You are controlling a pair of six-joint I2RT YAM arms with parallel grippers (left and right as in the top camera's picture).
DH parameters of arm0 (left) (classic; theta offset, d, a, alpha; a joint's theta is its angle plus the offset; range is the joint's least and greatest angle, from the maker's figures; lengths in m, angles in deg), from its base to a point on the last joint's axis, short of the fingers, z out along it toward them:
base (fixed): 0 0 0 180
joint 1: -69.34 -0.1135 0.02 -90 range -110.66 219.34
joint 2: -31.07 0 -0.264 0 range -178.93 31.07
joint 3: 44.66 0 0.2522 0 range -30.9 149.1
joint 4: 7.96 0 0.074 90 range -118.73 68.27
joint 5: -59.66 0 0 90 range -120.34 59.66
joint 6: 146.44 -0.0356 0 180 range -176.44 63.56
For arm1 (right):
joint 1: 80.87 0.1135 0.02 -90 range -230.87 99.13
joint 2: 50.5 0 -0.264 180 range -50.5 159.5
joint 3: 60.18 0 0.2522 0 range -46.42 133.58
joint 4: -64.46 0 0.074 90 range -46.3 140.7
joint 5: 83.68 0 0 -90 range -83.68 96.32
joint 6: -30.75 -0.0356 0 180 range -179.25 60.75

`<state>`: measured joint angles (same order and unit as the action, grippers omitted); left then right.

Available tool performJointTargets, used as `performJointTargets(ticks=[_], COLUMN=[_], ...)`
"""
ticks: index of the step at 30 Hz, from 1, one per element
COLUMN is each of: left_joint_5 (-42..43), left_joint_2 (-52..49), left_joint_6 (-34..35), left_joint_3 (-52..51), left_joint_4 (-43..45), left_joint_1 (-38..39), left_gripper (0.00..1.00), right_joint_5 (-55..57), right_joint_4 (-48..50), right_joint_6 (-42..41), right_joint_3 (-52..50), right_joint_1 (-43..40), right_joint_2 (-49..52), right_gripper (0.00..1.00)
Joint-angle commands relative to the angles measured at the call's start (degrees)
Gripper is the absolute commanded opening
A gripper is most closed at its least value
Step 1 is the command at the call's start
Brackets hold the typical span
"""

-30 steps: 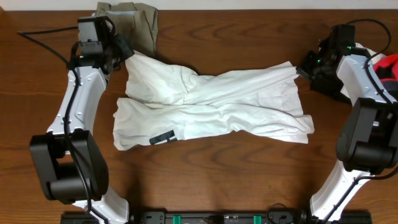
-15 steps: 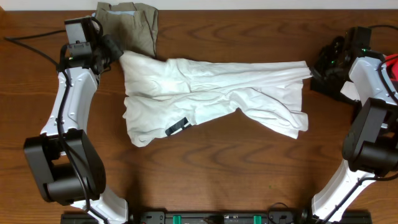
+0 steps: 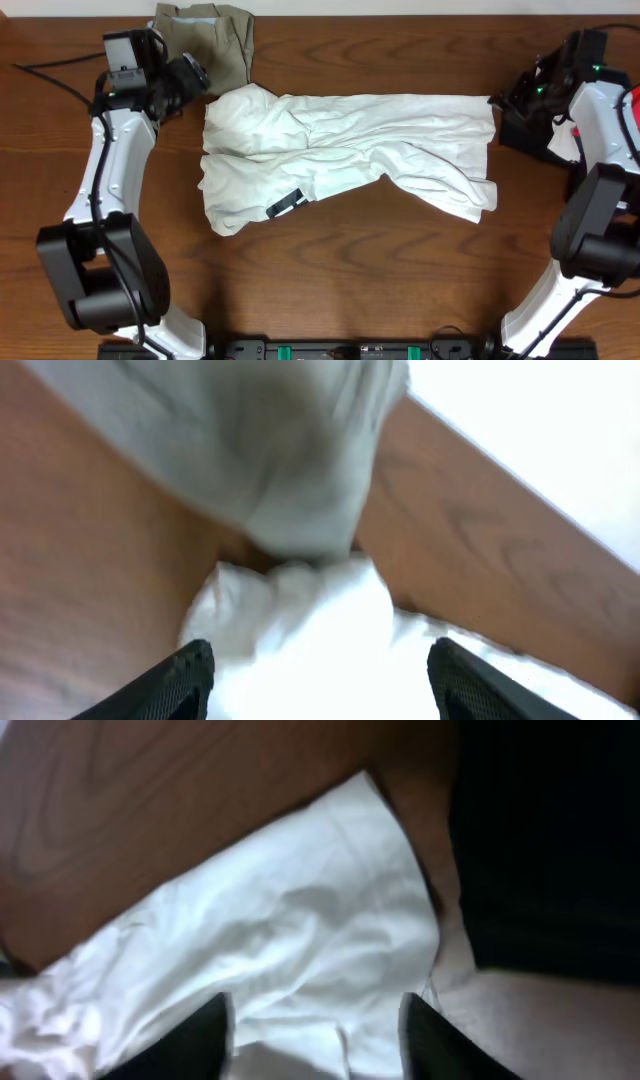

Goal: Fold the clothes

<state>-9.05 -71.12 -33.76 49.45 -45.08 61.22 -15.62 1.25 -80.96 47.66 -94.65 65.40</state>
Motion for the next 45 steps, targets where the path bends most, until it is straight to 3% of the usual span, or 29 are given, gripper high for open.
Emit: performJointTargets(ticks=[1,4,7,10,12,19,25,31,38,45], left_joint_5=[6.9,7.2,7.2,6.8,5.6,2.0,2.1,2.1,0.3,-0.8], left_joint_2=[1.9,1.9,1.9,1.9,1.8,0.7,-0.3,-0.6,-0.6,-0.6], left_joint_6=[-0.1,-2.1,-5.0,-6.8,-6.7,-4.0,-4.0,-4.0,-3.8,3.8], left_joint_3=[0.9,0.9,0.9,0.3,-1.2,-8.2,-13.8,-20.6,-22.8,-22.9], left_joint_4=[-5.0,-12.7,-19.7,-26.2,-27.4,-25.8,-24.0,-16.3,-14.7,-17.1], left_joint_1=[1.5,4.4,8.4,12.9,15.7,18.9,19.0,19.0,17.9,12.1], left_gripper=[0.70,0.57,0.41,0.35,0.27,0.09,0.06,0.06,0.06,0.06], right_joint_5=[-1.0,-0.8,-0.6,-0.5,-0.5,0.5,0.5,1.4,6.8,10.1], right_joint_4=[-4.5,-11.5,-15.0,-13.9,-11.9,-6.5,-4.0,-0.8,0.5,0.4], right_joint_6=[7.5,11.2,12.3,12.6,12.3,8.3,7.8,6.5,3.1,-3.0], right_joint_3=[1.6,1.6,-0.2,-3.9,-6.1,-14.1,-18.3,-21.4,-24.4,-26.1], right_joint_1=[2.3,5.1,8.9,13.1,15.2,19.2,19.5,19.4,19.2,16.4], right_joint_2=[-4.9,-5.4,-5.2,-5.2,-5.2,-5.2,-5.2,-5.2,-5.2,-5.2], right_gripper=[0.81,0.80,0.62,0.45,0.33,0.09,0.09,0.11,0.13,0.10])
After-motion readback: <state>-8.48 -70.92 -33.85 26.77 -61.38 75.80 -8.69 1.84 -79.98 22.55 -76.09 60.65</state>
